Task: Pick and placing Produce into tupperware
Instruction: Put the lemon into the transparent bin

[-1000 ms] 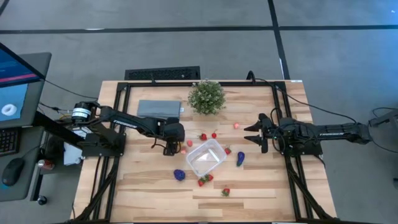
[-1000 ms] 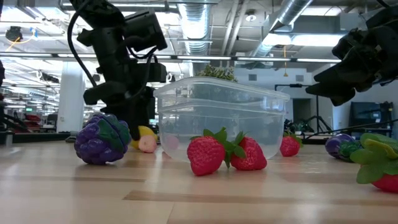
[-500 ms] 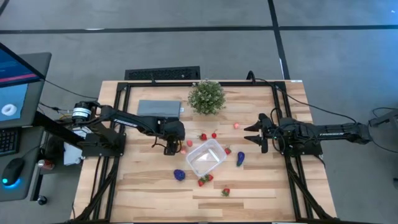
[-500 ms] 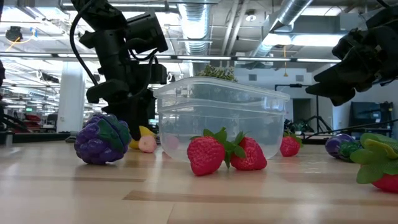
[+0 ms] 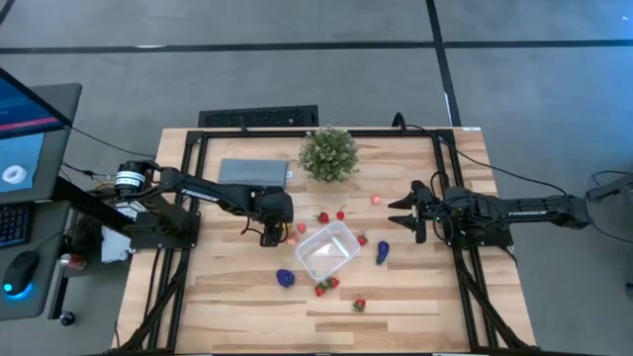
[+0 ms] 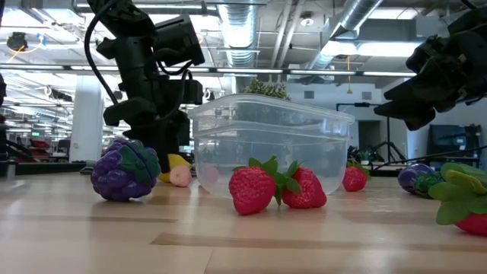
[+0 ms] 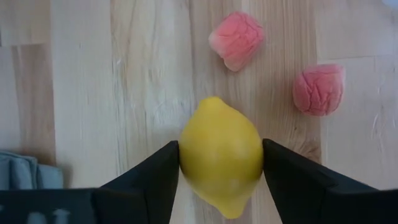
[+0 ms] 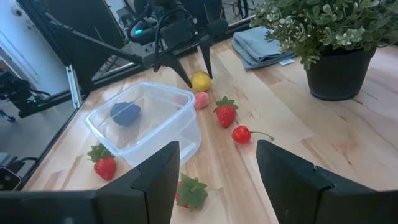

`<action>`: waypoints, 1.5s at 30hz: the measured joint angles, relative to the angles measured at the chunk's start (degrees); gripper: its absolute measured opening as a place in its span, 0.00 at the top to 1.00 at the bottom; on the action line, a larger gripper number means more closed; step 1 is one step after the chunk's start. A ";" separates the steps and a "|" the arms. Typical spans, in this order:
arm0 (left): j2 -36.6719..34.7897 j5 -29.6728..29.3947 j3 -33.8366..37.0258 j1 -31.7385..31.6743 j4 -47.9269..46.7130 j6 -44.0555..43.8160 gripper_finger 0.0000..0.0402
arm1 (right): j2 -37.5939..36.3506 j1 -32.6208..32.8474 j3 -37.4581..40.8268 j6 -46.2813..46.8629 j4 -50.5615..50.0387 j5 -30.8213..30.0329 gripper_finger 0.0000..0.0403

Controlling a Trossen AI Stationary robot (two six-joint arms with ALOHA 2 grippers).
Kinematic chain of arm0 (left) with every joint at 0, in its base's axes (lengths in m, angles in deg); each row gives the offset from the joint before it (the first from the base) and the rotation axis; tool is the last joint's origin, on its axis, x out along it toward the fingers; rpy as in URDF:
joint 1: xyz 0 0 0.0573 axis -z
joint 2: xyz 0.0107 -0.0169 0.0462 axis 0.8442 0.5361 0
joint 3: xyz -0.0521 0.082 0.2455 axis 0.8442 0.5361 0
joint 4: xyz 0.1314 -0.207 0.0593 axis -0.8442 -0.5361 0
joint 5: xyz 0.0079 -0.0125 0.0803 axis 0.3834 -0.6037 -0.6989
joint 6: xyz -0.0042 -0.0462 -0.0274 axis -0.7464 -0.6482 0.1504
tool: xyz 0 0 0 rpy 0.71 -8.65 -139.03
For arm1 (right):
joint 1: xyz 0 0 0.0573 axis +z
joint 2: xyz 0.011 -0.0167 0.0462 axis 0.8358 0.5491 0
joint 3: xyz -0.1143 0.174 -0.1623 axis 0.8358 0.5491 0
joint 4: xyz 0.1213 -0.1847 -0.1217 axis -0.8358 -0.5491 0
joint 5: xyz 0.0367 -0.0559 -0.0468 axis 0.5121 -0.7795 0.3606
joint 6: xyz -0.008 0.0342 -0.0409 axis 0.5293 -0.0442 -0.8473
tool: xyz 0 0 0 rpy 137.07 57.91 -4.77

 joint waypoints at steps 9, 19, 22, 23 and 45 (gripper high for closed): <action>0.00 0.02 -0.05 0.00 -0.02 -0.55 0.49 | 0.00 0.02 0.00 0.02 0.02 0.07 0.41; 0.02 0.04 -0.02 0.00 -0.02 -0.85 0.48 | 0.00 0.01 0.00 0.02 0.00 0.08 0.41; 0.02 0.04 -0.02 0.00 -0.02 -0.87 0.48 | 0.00 0.02 0.00 0.02 0.02 0.09 0.41; 0.02 0.04 -0.02 0.00 -0.02 -0.87 0.48 | 0.00 0.02 0.00 0.02 0.01 0.09 0.41; -0.06 -0.98 0.02 0.01 1.36 -0.46 0.51 | -0.01 0.02 0.00 0.02 0.00 0.11 0.41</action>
